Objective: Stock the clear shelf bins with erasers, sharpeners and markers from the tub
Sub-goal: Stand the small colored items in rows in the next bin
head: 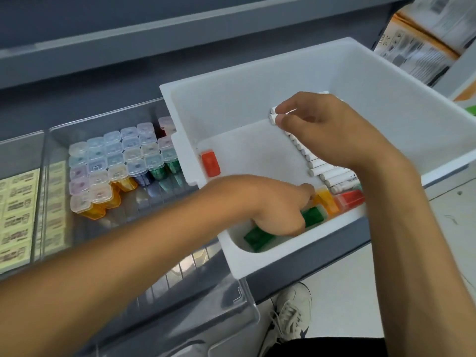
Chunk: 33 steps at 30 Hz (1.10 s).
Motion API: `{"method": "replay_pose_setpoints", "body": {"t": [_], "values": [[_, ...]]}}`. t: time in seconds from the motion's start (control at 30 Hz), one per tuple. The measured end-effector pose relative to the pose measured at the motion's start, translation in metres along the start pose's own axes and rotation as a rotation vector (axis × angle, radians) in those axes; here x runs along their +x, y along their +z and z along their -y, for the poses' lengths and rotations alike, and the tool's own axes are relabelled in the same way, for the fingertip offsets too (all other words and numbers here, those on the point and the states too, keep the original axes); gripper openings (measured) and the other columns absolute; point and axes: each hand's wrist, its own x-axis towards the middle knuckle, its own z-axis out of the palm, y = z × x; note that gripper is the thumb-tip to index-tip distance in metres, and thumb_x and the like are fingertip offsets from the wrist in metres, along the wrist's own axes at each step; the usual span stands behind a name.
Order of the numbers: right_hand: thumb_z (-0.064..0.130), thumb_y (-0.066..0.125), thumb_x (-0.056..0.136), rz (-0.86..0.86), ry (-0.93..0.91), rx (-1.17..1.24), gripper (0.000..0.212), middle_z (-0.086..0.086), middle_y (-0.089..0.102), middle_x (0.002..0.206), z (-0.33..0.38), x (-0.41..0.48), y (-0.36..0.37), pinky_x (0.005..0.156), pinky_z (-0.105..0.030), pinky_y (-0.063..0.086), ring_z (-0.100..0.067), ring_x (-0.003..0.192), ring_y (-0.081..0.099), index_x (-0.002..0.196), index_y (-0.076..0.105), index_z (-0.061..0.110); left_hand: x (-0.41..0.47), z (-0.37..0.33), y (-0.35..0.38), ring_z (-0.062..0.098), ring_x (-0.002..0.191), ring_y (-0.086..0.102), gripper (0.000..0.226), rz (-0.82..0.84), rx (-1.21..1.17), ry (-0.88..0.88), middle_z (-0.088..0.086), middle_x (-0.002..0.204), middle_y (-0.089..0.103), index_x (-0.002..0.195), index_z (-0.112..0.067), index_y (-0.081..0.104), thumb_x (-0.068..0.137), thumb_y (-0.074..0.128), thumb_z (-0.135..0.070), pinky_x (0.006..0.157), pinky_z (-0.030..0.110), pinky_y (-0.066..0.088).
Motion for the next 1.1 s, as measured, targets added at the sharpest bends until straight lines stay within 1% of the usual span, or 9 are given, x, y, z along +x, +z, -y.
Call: {"method": "replay_pose_setpoints", "body": {"t": [0.27, 0.33, 0.43, 0.57, 0.77, 0.9, 0.97, 1.03, 1.1], "values": [[0.038, 0.052, 0.096, -0.014, -0.005, 0.02, 0.025, 0.016, 0.061, 0.094, -0.002, -0.002, -0.003, 0.065, -0.008, 0.038, 0.005, 0.088, 0.057, 0.118, 0.061, 0.028, 0.007, -0.005, 0.009, 0.021, 0.082, 0.051, 0.063, -0.255, 0.108, 0.008, 0.0, 0.095, 0.045, 0.153, -0.023, 0.015, 0.101, 0.046, -0.042, 0.075, 0.035, 0.049], [0.037, 0.052, 0.096, -0.024, -0.003, 0.021, 0.023, 0.016, 0.061, 0.093, -0.003, -0.003, -0.004, 0.065, -0.005, 0.038, 0.005, 0.088, 0.057, 0.116, 0.061, 0.028, 0.008, -0.008, 0.009, 0.02, 0.074, 0.045, 0.064, -0.289, 0.228, 0.069, 0.0, 0.102, 0.04, 0.154, -0.03, 0.014, 0.1, 0.048, -0.041, 0.068, 0.035, 0.044], [0.036, 0.052, 0.096, -0.046, -0.004, 0.036, 0.023, 0.009, 0.066, 0.1, -0.004, -0.004, -0.005, 0.066, -0.005, 0.038, 0.003, 0.088, 0.058, 0.115, 0.062, 0.028, 0.018, -0.01, 0.007, 0.024, 0.081, 0.046, 0.064, -0.244, 0.348, 0.12, 0.01, 0.133, 0.035, 0.153, -0.038, 0.015, 0.1, 0.049, -0.027, 0.076, 0.039, 0.049], [0.035, 0.052, 0.097, -0.047, -0.014, 0.042, 0.021, 0.008, 0.067, 0.101, -0.002, -0.003, -0.004, 0.067, -0.005, 0.04, 0.002, 0.089, 0.059, 0.113, 0.063, 0.027, 0.024, -0.011, 0.001, 0.026, 0.092, 0.053, 0.063, -0.218, 0.337, 0.181, 0.007, 0.129, 0.036, 0.149, -0.032, 0.025, 0.096, 0.056, -0.018, 0.085, 0.044, 0.051], [0.035, 0.051, 0.097, -0.059, -0.014, 0.041, 0.022, 0.006, 0.066, 0.106, -0.002, -0.002, -0.004, 0.068, -0.006, 0.04, -0.002, 0.09, 0.059, 0.113, 0.063, 0.027, 0.015, -0.006, -0.006, 0.021, 0.086, 0.055, 0.057, -0.156, 0.284, 0.146, -0.001, 0.12, 0.039, 0.136, -0.033, 0.037, 0.088, 0.068, -0.023, 0.077, 0.041, 0.052], [0.036, 0.051, 0.097, -0.038, -0.013, 0.042, 0.021, 0.005, 0.066, 0.107, -0.001, -0.001, -0.002, 0.07, -0.01, 0.042, -0.005, 0.094, 0.061, 0.111, 0.064, 0.027, 0.007, -0.004, -0.009, 0.025, 0.092, 0.057, 0.064, -0.081, 0.281, 0.099, -0.003, 0.112, 0.041, 0.138, -0.036, 0.032, 0.088, 0.07, -0.027, 0.082, 0.044, 0.053], [0.035, 0.052, 0.097, -0.032, -0.009, 0.048, 0.02, 0.004, 0.067, 0.107, -0.001, -0.001, -0.001, 0.073, -0.012, 0.043, -0.009, 0.096, 0.062, 0.11, 0.065, 0.027, 0.005, -0.004, -0.009, 0.025, 0.093, 0.055, 0.081, -0.054, 0.306, 0.089, -0.005, 0.108, 0.036, 0.148, -0.042, 0.018, 0.088, 0.07, -0.027, 0.084, 0.044, 0.053], [0.035, 0.052, 0.097, -0.039, -0.002, 0.057, 0.02, 0.002, 0.068, 0.105, 0.0, -0.001, -0.001, 0.072, -0.012, 0.043, -0.01, 0.096, 0.063, 0.109, 0.065, 0.027, 0.004, -0.006, -0.007, 0.027, 0.098, 0.053, 0.091, -0.022, 0.38, 0.086, -0.004, 0.112, 0.031, 0.151, -0.049, 0.002, 0.091, 0.066, -0.028, 0.086, 0.045, 0.052], [0.035, 0.052, 0.097, -0.046, -0.001, 0.055, 0.02, 0.001, 0.068, 0.105, 0.001, -0.001, -0.001, 0.071, -0.011, 0.043, -0.01, 0.097, 0.063, 0.11, 0.065, 0.027, 0.005, -0.007, -0.005, 0.031, 0.109, 0.05, 0.083, 0.018, 0.443, 0.073, 0.001, 0.125, 0.03, 0.151, -0.05, 0.008, 0.093, 0.063, -0.027, 0.089, 0.047, 0.051]]}}
